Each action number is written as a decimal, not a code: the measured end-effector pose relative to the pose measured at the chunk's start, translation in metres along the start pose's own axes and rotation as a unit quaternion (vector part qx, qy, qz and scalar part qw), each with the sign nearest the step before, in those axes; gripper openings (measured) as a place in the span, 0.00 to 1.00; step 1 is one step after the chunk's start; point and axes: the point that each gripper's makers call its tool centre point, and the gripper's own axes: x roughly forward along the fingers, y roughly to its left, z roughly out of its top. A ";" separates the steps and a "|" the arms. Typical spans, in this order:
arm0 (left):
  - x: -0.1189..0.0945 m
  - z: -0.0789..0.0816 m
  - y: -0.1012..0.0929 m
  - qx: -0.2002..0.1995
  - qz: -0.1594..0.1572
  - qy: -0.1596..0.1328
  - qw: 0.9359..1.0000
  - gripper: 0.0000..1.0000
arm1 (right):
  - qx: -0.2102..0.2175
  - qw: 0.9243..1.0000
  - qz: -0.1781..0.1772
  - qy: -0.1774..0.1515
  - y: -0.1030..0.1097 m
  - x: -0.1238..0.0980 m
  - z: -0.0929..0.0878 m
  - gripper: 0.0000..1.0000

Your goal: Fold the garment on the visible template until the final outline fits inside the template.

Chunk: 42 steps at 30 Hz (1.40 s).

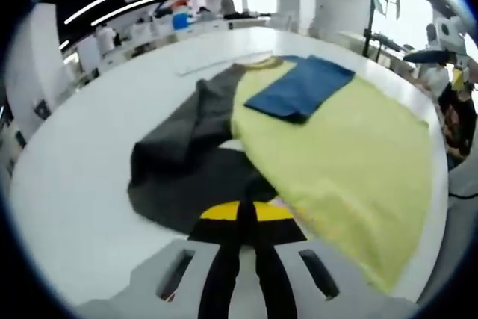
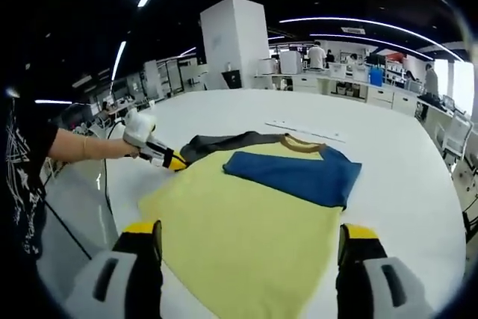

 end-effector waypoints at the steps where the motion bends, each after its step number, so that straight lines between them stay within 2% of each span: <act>1: 0.000 0.000 0.001 0.003 0.002 0.002 1.000 0.02 | 0.000 1.000 0.000 0.001 0.000 0.000 -0.001 0.99; 3: -0.005 0.001 0.012 0.029 0.027 0.002 0.999 0.01 | -0.006 1.000 0.001 0.005 0.002 0.001 -0.004 0.99; 5: -0.012 0.008 0.017 0.019 0.036 -0.015 0.999 0.01 | -0.015 1.000 0.002 0.012 0.003 0.001 -0.006 0.99; 7: -0.023 0.024 0.022 0.007 0.048 -0.042 0.998 0.01 | -0.022 1.000 0.004 0.015 0.004 0.001 -0.007 0.99; 12: -0.049 0.038 0.056 0.003 0.096 -0.076 0.992 0.01 | -0.025 1.000 0.008 0.015 0.005 0.001 -0.007 0.99; 17: -0.076 0.049 0.078 -0.040 0.130 -0.106 0.985 0.01 | -0.043 0.999 0.005 0.014 0.007 -0.001 -0.004 0.99; 18: -0.081 0.052 0.083 -0.065 0.131 -0.116 0.982 0.02 | -0.050 0.999 0.000 0.013 0.003 -0.001 -0.004 0.99; 22: -0.097 0.060 0.097 -0.121 0.142 -0.148 0.971 0.02 | -0.049 0.999 0.007 0.014 0.006 -0.001 -0.005 0.99; 23: -0.100 0.056 0.107 -0.135 0.148 -0.155 0.967 0.02 | -0.047 0.999 0.012 0.014 0.008 0.000 -0.006 0.99; 25: -0.106 0.056 0.115 -0.157 0.160 -0.165 0.961 0.02 | -0.048 0.999 0.020 0.013 0.011 -0.001 -0.007 0.99; 27: -0.108 0.053 0.125 -0.158 0.164 -0.171 0.959 0.02 | -0.050 0.998 0.026 0.014 0.013 -0.002 -0.009 1.00; 29: -0.107 0.052 0.125 -0.156 0.171 -0.172 0.958 0.02 | -0.051 0.998 0.027 0.014 0.012 -0.002 -0.010 1.00; 32: -0.111 0.041 0.142 -0.167 0.193 -0.169 0.952 0.02 | -0.053 0.998 0.021 0.011 0.009 -0.006 -0.011 1.00; 33: -0.112 0.042 0.144 -0.182 0.195 -0.175 0.948 0.02 | -0.056 0.998 0.016 0.010 0.008 -0.008 -0.011 1.00; 35: -0.111 0.039 0.148 -0.231 0.195 -0.191 0.934 0.02 | -0.058 0.998 0.013 0.009 0.009 -0.012 -0.011 1.00; 37: -0.108 0.037 0.160 -0.253 0.195 -0.202 0.926 0.02 | -0.056 0.998 0.013 0.007 0.009 -0.014 -0.011 1.00; 41: -0.102 0.034 0.169 -0.237 0.214 -0.188 0.929 0.02 | -0.054 0.998 0.008 0.011 0.007 -0.018 -0.014 1.00; 42: -0.100 0.032 0.173 -0.243 0.218 -0.188 0.926 0.02 | -0.054 0.998 0.007 0.012 0.006 -0.021 -0.015 1.00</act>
